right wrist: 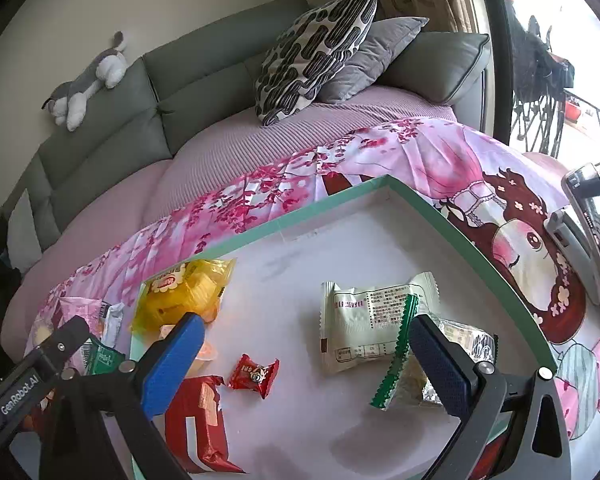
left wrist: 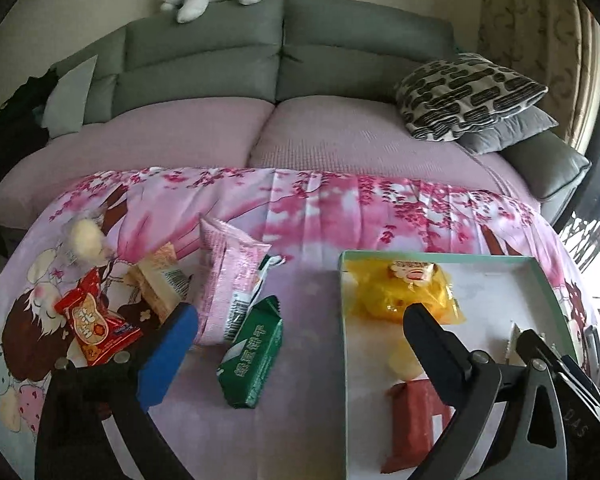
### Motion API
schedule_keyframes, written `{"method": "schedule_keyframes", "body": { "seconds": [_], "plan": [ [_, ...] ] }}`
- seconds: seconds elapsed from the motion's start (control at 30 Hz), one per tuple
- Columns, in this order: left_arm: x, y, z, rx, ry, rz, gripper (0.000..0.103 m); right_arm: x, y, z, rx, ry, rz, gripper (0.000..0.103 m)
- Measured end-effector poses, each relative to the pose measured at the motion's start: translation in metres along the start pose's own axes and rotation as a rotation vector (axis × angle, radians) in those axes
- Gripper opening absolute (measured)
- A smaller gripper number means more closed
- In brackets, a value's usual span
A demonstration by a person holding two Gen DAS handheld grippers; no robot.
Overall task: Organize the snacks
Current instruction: 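Withdraw both open tools from the tray toward the snack pile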
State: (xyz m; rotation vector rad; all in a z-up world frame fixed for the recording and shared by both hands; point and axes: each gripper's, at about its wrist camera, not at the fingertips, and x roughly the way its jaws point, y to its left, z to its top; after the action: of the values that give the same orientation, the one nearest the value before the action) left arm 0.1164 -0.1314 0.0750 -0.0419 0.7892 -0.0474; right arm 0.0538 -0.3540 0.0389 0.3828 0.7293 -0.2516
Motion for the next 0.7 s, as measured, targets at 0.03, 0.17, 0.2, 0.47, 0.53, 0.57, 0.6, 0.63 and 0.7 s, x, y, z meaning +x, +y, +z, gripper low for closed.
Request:
{"method": "schedule_keyframes", "body": {
  "seconds": [0.03, 0.17, 0.2, 0.47, 0.53, 0.57, 0.6, 0.63, 0.7],
  "plan": [
    [0.001, 0.001, 0.0, -0.006, 0.004, -0.001, 0.102, 0.0, 0.0, 0.0, -0.001, -0.004, 0.0, 0.103],
    [0.003, 0.001, 0.0, -0.011, 0.012, -0.006, 0.102, -0.003, 0.002, -0.001, -0.013, -0.021, -0.002, 0.103],
    [0.003, 0.001, 0.0, -0.011, 0.013, -0.007, 0.102, -0.003, 0.002, -0.001, -0.013, -0.024, 0.003, 0.103],
    [0.004, 0.003, 0.0, -0.005, 0.031, -0.001, 0.102, -0.004, 0.01, 0.0, -0.043, -0.034, 0.009, 0.103],
    [0.004, 0.007, 0.001, -0.012, 0.033, 0.008, 0.102, -0.005, 0.016, -0.001, -0.062, -0.03, 0.011, 0.103],
    [0.004, 0.009, 0.001, -0.017, 0.033, 0.014, 0.102, -0.005, 0.019, -0.001, -0.066, -0.026, 0.02, 0.103],
    [0.003, 0.013, 0.002, -0.024, 0.032, 0.021, 0.102, -0.004, 0.021, -0.001, -0.068, -0.023, 0.03, 0.103],
    [0.003, 0.015, 0.003, -0.031, 0.031, 0.029, 0.102, -0.004, 0.024, -0.002, -0.074, -0.018, 0.039, 0.103],
    [0.002, 0.022, 0.004, -0.051, 0.029, 0.048, 0.102, -0.004, 0.031, -0.003, -0.094, -0.008, 0.045, 0.103]
  ]
}}
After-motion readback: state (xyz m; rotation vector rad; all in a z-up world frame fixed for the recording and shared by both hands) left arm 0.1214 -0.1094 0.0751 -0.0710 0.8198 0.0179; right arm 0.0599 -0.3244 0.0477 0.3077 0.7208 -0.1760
